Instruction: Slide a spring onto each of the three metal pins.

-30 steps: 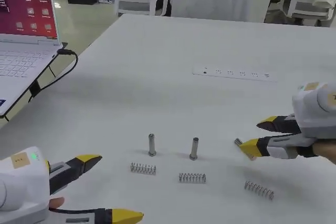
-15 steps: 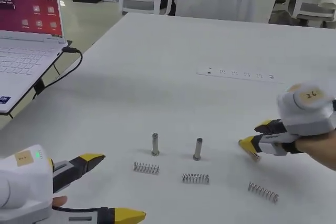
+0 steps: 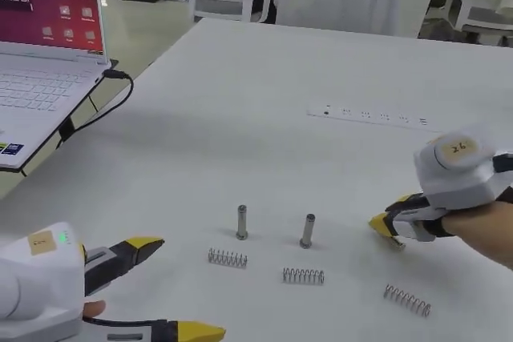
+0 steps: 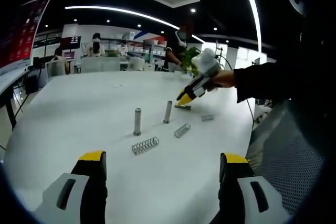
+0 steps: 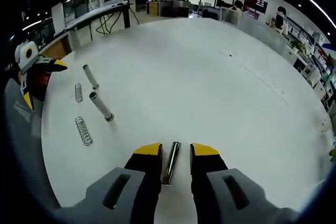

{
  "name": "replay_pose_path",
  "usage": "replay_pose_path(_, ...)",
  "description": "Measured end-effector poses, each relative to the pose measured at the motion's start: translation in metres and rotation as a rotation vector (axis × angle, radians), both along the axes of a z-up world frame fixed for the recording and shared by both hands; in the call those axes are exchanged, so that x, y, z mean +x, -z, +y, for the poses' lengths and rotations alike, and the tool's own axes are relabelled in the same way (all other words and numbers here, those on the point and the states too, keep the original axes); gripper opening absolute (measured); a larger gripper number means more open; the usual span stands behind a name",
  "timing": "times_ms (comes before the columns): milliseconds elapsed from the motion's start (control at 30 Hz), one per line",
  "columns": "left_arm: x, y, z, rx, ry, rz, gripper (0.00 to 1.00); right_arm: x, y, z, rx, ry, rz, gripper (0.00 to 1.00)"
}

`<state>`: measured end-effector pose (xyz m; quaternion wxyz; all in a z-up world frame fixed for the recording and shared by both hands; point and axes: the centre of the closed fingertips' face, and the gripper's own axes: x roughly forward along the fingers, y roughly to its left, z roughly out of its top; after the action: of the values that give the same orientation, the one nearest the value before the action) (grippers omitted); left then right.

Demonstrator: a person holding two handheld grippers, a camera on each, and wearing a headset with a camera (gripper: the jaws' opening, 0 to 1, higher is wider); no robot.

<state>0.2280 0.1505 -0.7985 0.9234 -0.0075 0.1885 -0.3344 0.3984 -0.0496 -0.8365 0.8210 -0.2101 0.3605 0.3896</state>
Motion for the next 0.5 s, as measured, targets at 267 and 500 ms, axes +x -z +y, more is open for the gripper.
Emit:
replay_pose_path(267, -0.002, 0.002, 0.001, -0.001, 0.002, 0.007, 0.84, 0.000, 0.007, 0.001, -0.015, 0.010, 0.021, 0.16)
replay_pose_path(500, -0.003, 0.003, 0.001, -0.006, 0.002, 0.009, 0.83, 0.000, 0.013, 0.001, -0.029, 0.022, 0.042, 0.12)
